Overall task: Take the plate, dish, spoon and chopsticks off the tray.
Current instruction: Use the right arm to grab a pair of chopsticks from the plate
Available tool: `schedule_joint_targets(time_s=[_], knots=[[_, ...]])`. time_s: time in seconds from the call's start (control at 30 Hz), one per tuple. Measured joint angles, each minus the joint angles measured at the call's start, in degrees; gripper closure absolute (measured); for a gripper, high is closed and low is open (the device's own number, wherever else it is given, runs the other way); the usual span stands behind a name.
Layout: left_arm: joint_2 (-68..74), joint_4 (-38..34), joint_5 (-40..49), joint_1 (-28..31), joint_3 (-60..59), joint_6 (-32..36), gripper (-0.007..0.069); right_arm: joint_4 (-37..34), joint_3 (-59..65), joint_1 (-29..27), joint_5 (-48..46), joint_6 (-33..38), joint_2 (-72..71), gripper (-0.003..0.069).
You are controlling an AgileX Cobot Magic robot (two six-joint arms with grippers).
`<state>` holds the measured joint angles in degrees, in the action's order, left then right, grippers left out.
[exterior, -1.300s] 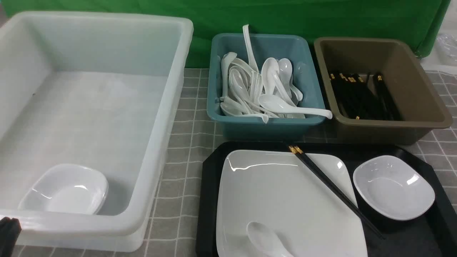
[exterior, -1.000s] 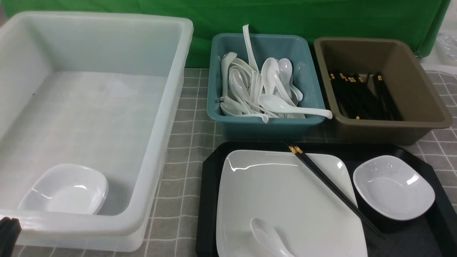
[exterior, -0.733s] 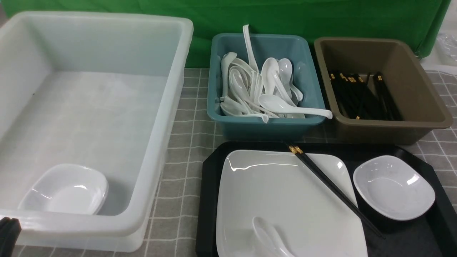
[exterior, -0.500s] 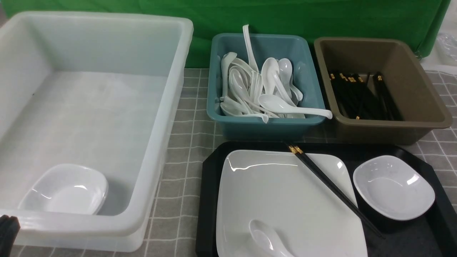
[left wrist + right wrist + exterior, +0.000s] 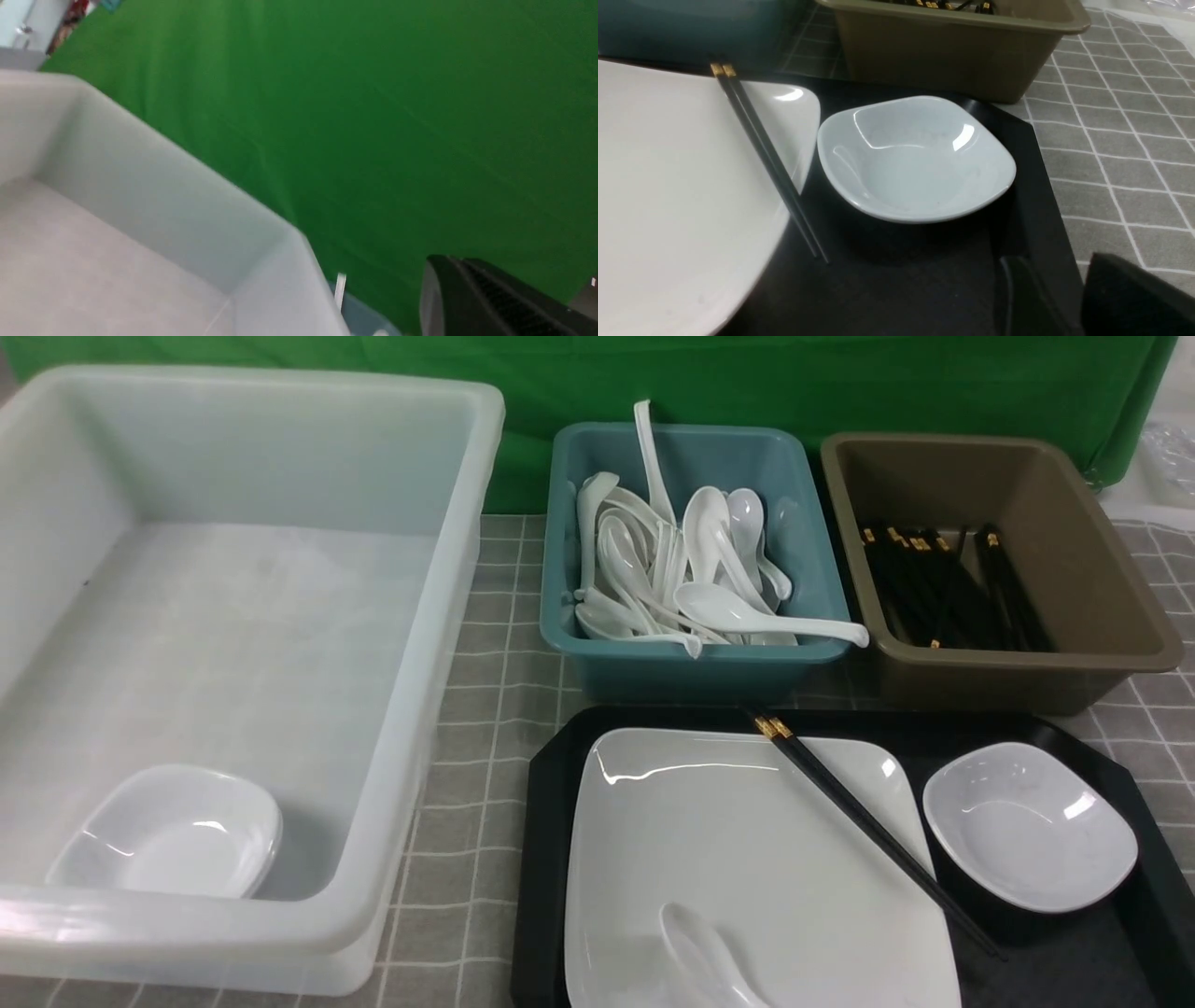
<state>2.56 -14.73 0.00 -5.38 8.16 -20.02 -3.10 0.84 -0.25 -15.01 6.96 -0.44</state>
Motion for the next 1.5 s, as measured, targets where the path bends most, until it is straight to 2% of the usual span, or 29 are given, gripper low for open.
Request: schedule_joint_targets(time_s=[0.07,0.13,0.2,0.37,0.47,0.63,0.7,0.77,0.8,0.87,1.0,1.1,1.2,1.33,1.43,1.5], knots=[[3.12,2.62,6.47,-1.08,4.37,2.12,0.0604,0.00,0.00,0.00,0.00,0.00,0.00,0.0418],[10.95,4.48,17.56,-3.32,12.04,10.18,0.0604,0.00,0.00,0.00,0.00,0.00,0.00,0.0418],[18.83,4.14,24.66,-4.90,17.76,17.57,0.0604,0.00,0.00,0.00,0.00,0.00,0.00,0.0418],[35.67,0.88,36.96,-8.51,29.58,26.33,0.0604,0.00,0.00,0.00,0.00,0.00,0.00,0.0418],[45.03,-1.48,37.91,-12.49,34.79,29.54,0.0604,0.00,0.00,0.00,0.00,0.00,0.00,0.0418],[50.39,-4.71,34.52,-16.42,35.75,33.67,0.0604,-0.48,0.00,0.00,2.29,-1.54,0.00,0.0418],[51.38,-5.55,33.50,-17.72,35.79,35.05,0.0604,-2.25,0.00,0.00,4.84,-6.46,0.00,0.0418],[51.63,-5.82,32.91,-18.34,35.94,36.22,0.0604,-3.68,0.00,0.00,7.89,-13.83,0.00,0.0418],[51.63,-5.82,32.60,-18.38,35.99,36.79,0.0604,-4.25,0.00,0.00,9.98,-19.95,0.00,0.0418],[51.63,-5.86,32.20,-18.45,36.05,37.67,0.0604,-4.69,0.00,0.00,12.30,-26.08,0.00,0.0418],[51.63,-5.93,31.93,-18.61,36.05,39.27,0.0604,-4.94,0.00,0.11,17.48,-31.77,0.00,0.0418],[51.63,-5.99,31.06,-18.61,36.05,39.66,0.0604,-4.88,-2.72,1.71,13.24,-30.97,1.67,0.0445],[51.63,-6.23,30.04,-18.61,36.05,40.61,0.0604,-4.83,-12.61,5.69,2.39,-22.58,10.47,0.0491],[51.63,-6.65,29.74,-18.61,36.05,40.95,0.0604,-4.65,-28.76,12.11,-13.26,-9.82,29.49,0.0505],[50.68,-7.81,29.86,-18.61,36.05,41.92,0.0604,-4.59,-40.03,15.67,-22.31,-3.47,45.44,0.0505],[48.10,-9.91,29.88,-18.61,36.05,44.11,0.0604,-4.59,-45.01,17.04,-25.12,-1.74,53.06,0.0505]])
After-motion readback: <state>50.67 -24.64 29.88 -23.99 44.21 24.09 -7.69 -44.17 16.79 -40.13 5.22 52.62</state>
